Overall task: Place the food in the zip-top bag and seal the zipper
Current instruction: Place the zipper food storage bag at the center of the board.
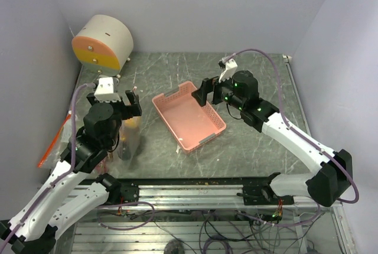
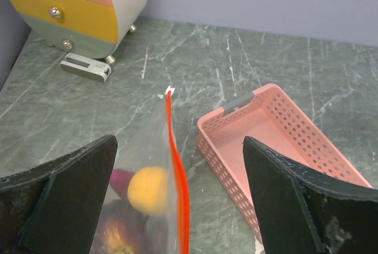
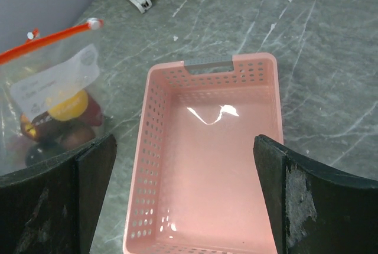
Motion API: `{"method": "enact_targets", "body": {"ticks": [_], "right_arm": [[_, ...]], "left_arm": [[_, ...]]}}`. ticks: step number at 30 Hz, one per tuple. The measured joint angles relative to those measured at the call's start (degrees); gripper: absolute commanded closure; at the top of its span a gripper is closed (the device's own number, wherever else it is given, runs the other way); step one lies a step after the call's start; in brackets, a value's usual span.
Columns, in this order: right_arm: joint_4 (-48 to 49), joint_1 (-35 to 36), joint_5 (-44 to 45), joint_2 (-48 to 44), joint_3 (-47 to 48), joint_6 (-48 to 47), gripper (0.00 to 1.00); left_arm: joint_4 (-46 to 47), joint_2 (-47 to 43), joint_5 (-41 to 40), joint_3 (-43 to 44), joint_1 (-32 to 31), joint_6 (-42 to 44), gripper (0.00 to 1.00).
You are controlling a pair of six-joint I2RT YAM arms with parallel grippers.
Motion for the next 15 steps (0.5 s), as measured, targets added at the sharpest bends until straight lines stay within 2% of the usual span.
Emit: {"method": "enact_targets", "body": {"ticks": [15], "right_arm": [[-3.9,0.0,6.7,-0.9,-2.1,2.9,0.0]], "left_arm": [[-2.5,-6.3,9.7,2.8,0.0,0.0,0.01]]}}
